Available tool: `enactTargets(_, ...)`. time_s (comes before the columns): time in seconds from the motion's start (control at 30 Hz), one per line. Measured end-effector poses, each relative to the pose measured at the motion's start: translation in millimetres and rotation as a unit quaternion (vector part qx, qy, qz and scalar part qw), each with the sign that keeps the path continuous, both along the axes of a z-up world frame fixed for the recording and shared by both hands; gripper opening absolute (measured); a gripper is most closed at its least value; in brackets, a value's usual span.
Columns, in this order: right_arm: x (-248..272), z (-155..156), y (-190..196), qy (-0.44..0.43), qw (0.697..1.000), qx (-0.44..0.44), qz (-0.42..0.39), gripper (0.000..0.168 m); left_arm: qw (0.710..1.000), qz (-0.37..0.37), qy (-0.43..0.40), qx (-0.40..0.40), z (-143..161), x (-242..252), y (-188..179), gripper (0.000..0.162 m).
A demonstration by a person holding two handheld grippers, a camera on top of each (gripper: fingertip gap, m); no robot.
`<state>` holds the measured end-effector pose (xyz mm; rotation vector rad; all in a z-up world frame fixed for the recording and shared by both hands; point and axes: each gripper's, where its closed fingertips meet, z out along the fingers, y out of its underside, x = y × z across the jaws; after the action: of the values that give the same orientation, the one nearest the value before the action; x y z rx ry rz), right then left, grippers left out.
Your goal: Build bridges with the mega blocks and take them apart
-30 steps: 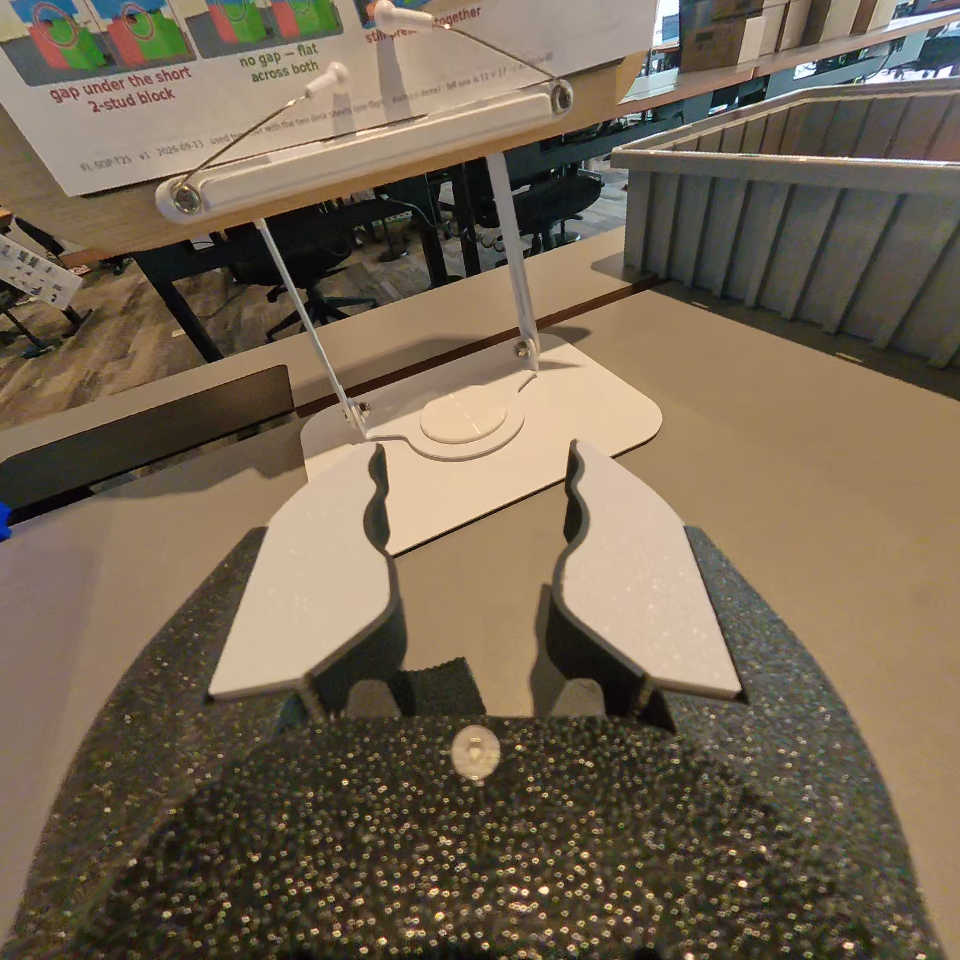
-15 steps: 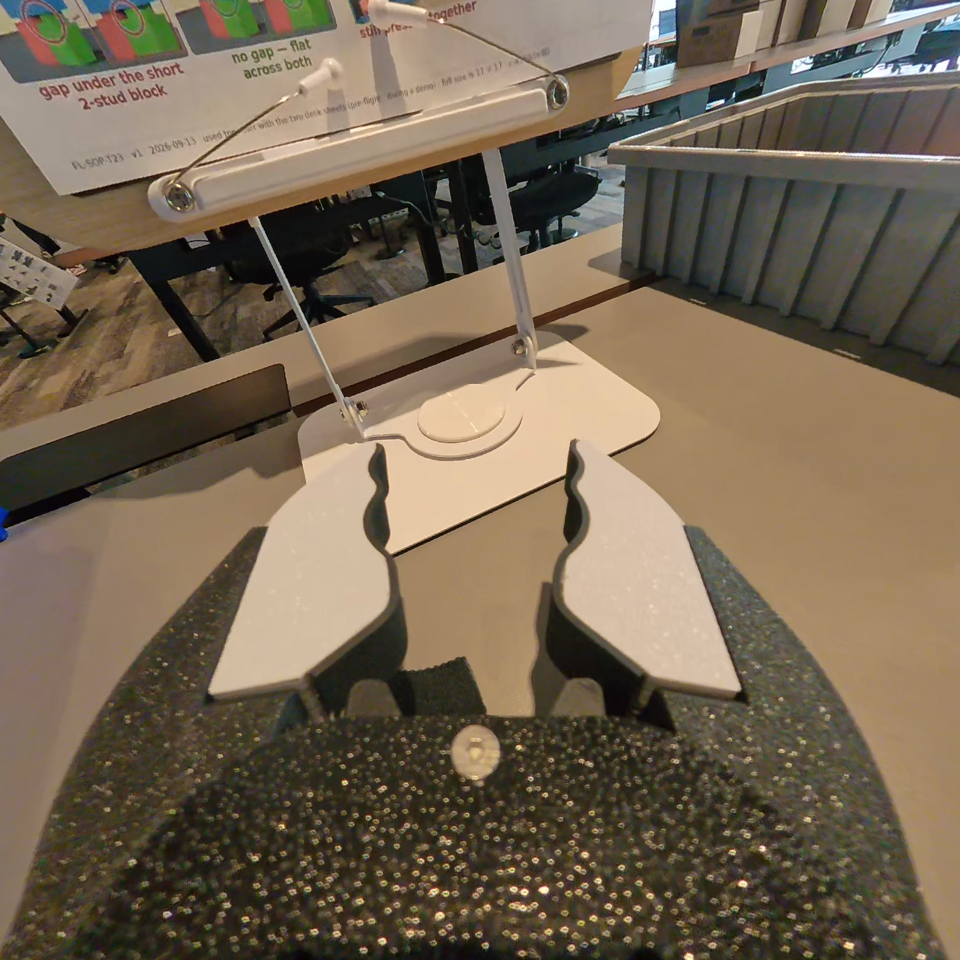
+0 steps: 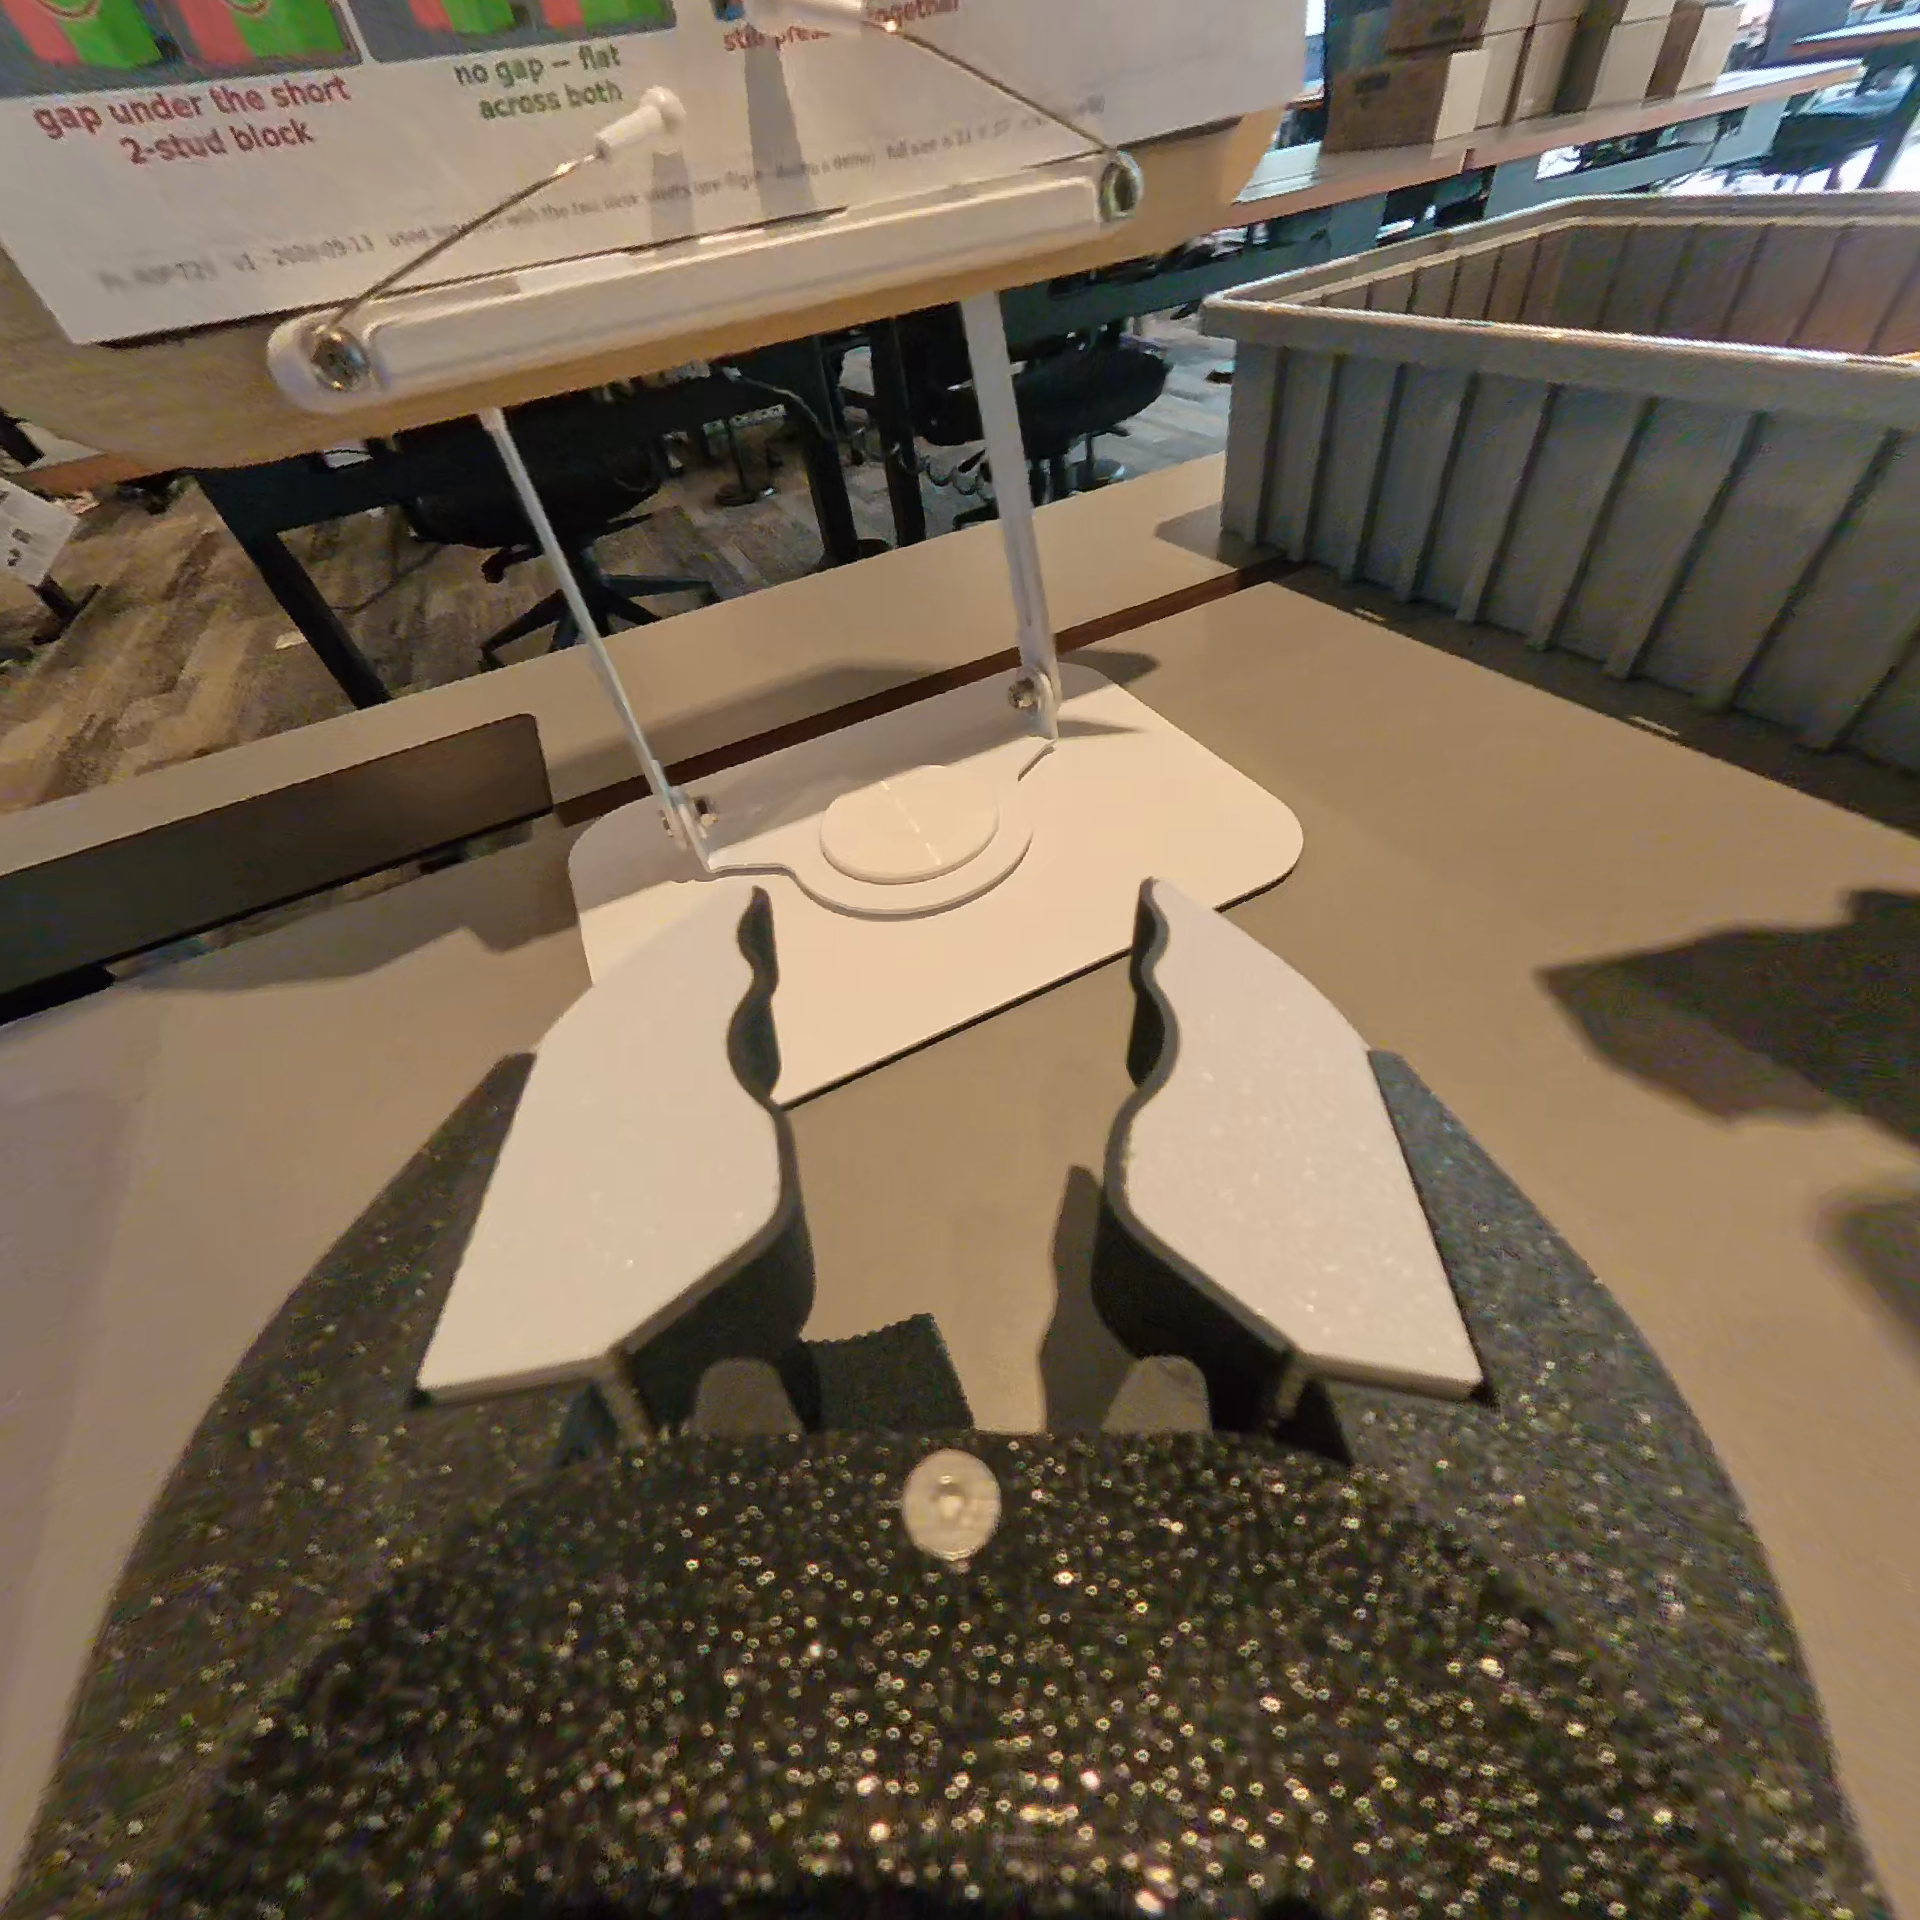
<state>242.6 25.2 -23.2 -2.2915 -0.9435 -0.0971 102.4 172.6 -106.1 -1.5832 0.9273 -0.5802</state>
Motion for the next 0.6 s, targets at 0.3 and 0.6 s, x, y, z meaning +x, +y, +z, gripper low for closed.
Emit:
enactTargets(0.3, -102, -100, 38, 0.038, 0.990, -0.088, 0.106, 0.037, 0.978, -0.188, -0.086, -0.016, 21, 2, -15, 0.052)
enactTargets(0.6, -114, -132, 37, 0.035, 0.979, -0.147, 0.136, 0.037, 0.948, -0.294, -0.119, -0.034, 28, -6, -25, 0.058)
